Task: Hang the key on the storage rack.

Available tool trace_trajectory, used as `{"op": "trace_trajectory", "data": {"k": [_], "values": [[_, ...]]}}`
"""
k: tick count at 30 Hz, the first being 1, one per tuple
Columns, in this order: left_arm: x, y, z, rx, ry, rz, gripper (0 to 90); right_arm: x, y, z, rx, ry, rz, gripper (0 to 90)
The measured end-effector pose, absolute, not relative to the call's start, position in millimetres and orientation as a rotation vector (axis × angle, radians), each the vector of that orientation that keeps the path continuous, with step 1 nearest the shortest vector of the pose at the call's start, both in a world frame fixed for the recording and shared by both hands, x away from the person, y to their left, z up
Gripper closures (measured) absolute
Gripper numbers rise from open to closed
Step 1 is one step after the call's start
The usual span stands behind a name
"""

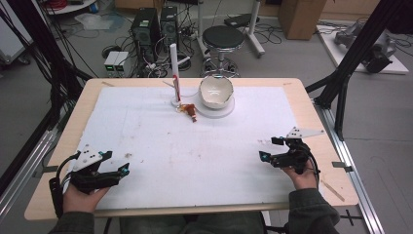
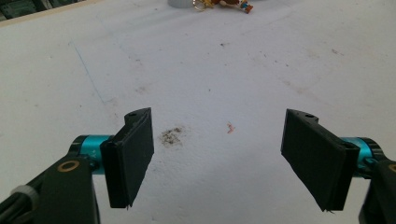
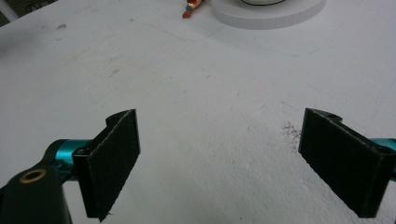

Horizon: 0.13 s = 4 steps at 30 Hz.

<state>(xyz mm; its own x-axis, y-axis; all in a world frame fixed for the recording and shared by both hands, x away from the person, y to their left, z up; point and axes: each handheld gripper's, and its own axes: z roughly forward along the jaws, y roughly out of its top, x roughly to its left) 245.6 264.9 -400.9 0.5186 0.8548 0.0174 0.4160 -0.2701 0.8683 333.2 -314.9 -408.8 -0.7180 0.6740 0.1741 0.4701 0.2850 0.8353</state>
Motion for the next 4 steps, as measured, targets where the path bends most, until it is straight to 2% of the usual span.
{"op": "trace_trajectory", "data": {"k": [4], "values": [[246.7, 266.1, -401.4, 1.889, 1.045, 0.627, 25.8, 333.3, -312.7, -409.0, 1.046, 2.339, 1.402, 11.9]]}}
